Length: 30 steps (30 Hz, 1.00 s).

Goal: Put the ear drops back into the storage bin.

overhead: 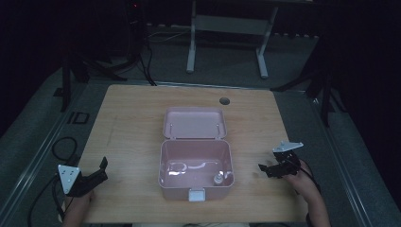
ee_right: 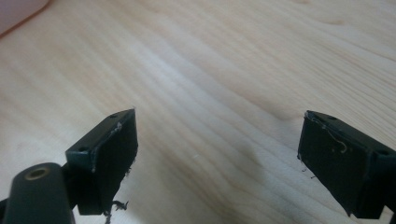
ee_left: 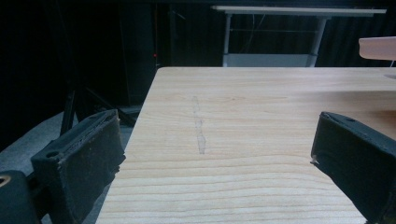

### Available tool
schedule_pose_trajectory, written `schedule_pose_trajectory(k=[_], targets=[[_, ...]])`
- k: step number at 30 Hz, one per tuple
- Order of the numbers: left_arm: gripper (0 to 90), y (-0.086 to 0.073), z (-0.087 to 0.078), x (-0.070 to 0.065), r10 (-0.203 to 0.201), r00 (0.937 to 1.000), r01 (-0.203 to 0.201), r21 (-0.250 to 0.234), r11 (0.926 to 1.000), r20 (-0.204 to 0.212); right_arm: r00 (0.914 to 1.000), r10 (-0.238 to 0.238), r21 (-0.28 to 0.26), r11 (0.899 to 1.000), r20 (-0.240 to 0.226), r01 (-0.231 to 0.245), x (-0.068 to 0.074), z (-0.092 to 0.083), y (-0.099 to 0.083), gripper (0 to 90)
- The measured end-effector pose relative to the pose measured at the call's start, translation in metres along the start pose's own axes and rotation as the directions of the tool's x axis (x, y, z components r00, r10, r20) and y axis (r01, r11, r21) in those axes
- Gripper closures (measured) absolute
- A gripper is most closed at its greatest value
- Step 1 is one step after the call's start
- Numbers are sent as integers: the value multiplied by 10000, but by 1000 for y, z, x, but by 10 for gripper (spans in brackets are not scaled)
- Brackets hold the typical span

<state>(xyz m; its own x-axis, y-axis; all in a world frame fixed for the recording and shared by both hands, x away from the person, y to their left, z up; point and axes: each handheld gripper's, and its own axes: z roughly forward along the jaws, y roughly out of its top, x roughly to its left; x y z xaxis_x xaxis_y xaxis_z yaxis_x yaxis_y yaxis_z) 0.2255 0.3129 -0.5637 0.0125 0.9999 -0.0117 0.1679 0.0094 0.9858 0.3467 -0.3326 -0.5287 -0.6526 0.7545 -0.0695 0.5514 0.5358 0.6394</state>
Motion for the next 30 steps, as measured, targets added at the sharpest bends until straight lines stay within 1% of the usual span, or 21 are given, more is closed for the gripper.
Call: schedule_pose_trajectory(k=[1, 2, 3, 4, 5, 7, 9, 11, 12, 14, 15, 17, 19, 20, 21, 22, 24, 25, 26, 27, 30], targets=[[23, 0, 0, 0, -1, 10000, 1, 0, 10000, 3, 9998, 96, -178, 9998, 196, -92, 0, 1, -2, 117], [23, 0, 0, 0, -1, 10000, 1, 0, 10000, 3, 9998, 96, -178, 9998, 196, -92, 0, 1, -2, 117], [23, 0, 0, 0, 2, 10000, -2, 2, 10000, 4, 9990, 193, -353, 9992, 400, -178, 0, 2, -4, 117], [24, 0, 0, 0, 3, 10000, -3, 0, 10000, 4, 9962, 419, -652, 9972, 768, -370, 1, 4, -7, 117], [23, 0, 0, 0, 0, 10000, 0, -4, 10000, 11, 9935, 572, -882, 9949, 981, -486, 1, 4, -8, 117], [24, 0, 0, 0, -11, 10000, 11, -1, 10000, 9, 9897, 840, -1229, 9900, 1162, -696, 1, 4, -11, 117], [24, 0, 0, 0, -20, 10000, 20, 3, 10000, 14, 9819, 1139, -1526, 9841, 1513, -907, 2, 5, -14, 117], [24, 0, 0, 0, -15, 10000, 15, 0, 10000, 19, 9774, 1298, -1612, 9816, 1670, -1028, 3, 7, -16, 117], [24, 0, 0, 0, -19, 10000, 19, -11, 10000, 19, 9734, 1357, -1752, 9791, 1844, -1033, 5, 8, -17, 117], [24, 0, 0, 0, -15, 10000, 15, 2, 10000, 16, 9678, 1527, -1916, 9748, 2001, -1142, 6, 9, -20, 117], [24, 0, 0, 0, -16, 10000, 16, -1, 10000, 23, 9619, 1657, -2055, 9712, 2173, -1208, 7, 9, -20, 118], [24, 0, 0, 0, -15, 10000, 15, 9, 10000, 25, 9545, 1815, -2235, 9662, 2368, -1283, 8, 9, -21, 118], [24, 0, 0, 0, -5, 10000, 5, 8, 10000, 40, 9432, 2113, -2553, 9560, 2562, -1448, 9, 9, -23, 118], [24, 0, 0, 0, -8, 10000, 8, 4, 10000, 32, 9401, 2274, -2673, 9506, 2539, -1577, 9, 9, -23, 117], [24, 0, 0, 0, -4, 10000, 4, 11, 10000, 43, 9340, 2357, -2761, 9477, 2685, -1598, 10, 9, -23, 117], [24, 0, 0, 0, -7, 10000, 7, 12, 10000, 45, 9252, 2447, -2913, 9434, 2900, -1582, 10, 8, -24, 118], [24, 0, 0, 0, -37, 10000, 37, 20, 10000, 50, 9160, 2816, -3152, 9303, 2857, -1877, 9, 7, -24, 118], [24, 0, 0, 1, -41, 10000, 40, 23, 10000, 59, 9082, 2962, -3255, 9251, 2958, -1957, 8, 6, -25, 119], [24, 0, 0, 1, -48, 10000, 47, 21, 10000, 61, 9036, 3084, -3327, 9205, 2974, -2047, 7, 6, -26, 120], [24, 0, 0, 1, -48, 10000, 48, 22, 10000, 66, 9011, 3210, -3373, 9160, 2915, -2172, 6, 5, -27, 120], [23, 0, 0, 1, -64, 10000, 64, 19, 10000, 76, 8904, 3408, -3442, 9099, 3019, -2316, 4, 6, -31, 121]])
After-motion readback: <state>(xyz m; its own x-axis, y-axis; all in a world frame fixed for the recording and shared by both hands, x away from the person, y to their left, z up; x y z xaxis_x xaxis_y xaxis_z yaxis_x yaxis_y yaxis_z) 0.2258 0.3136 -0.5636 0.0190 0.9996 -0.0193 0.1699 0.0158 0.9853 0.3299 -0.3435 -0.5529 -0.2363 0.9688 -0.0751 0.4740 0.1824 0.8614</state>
